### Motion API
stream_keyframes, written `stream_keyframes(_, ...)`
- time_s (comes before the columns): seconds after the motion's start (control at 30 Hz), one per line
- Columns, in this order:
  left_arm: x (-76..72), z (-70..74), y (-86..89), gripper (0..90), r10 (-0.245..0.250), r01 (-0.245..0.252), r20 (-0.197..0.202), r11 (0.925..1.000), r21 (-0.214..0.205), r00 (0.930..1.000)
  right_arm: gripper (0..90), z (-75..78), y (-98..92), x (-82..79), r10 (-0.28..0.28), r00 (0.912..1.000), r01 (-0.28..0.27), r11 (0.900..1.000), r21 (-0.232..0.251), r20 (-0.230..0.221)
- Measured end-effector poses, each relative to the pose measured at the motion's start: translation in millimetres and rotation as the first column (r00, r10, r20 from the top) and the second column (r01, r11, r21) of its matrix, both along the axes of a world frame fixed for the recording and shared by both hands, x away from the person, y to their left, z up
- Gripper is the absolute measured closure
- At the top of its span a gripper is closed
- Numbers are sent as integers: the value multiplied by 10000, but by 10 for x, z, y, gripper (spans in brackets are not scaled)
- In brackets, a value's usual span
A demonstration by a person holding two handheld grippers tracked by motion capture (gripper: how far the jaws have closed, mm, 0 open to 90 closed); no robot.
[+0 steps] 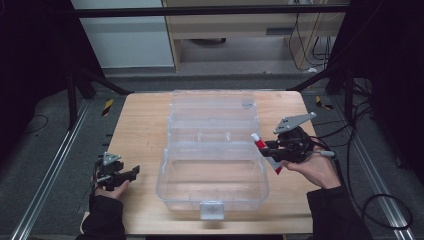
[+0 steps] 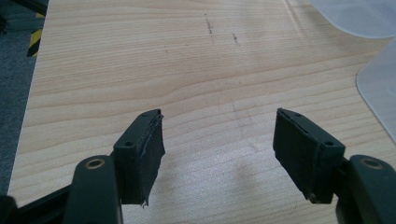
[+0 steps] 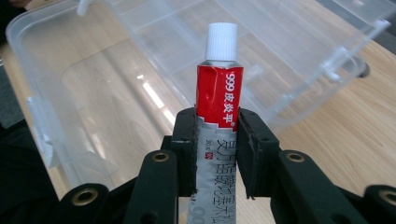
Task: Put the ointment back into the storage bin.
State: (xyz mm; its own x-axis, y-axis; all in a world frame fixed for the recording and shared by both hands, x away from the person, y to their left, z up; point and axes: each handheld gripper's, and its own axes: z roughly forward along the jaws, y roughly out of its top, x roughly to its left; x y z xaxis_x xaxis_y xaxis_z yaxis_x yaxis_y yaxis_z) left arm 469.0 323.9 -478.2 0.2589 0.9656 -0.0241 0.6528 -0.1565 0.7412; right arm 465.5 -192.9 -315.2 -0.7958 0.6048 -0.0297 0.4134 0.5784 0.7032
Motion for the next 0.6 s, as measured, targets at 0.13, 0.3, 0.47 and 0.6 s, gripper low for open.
stream_keyframes(0.13, 1, -2, 2, 331, -13, 13, -17, 10000, -7, 10000, 701, 33, 141, 35, 513, 9986, -515, 9984, -224, -116)
stream_keyframes(0.3, 3, -3, 3, 331, -22, 22, -19, 10000, -16, 10000, 701, 58, 331, 75, 1195, 9926, -1207, 9903, -686, -214)
stream_keyframes(0.47, 2, -1, 5, 331, -18, 18, -15, 10000, -25, 10000, 701, 48, 493, 105, 1825, 9824, -1856, 9781, -941, -412)
stream_keyframes(0.6, 2, -3, 7, 331, -25, 25, -12, 10000, -39, 10000, 700, -14, 607, 124, 2310, 9706, -2378, 9638, -1207, -676)
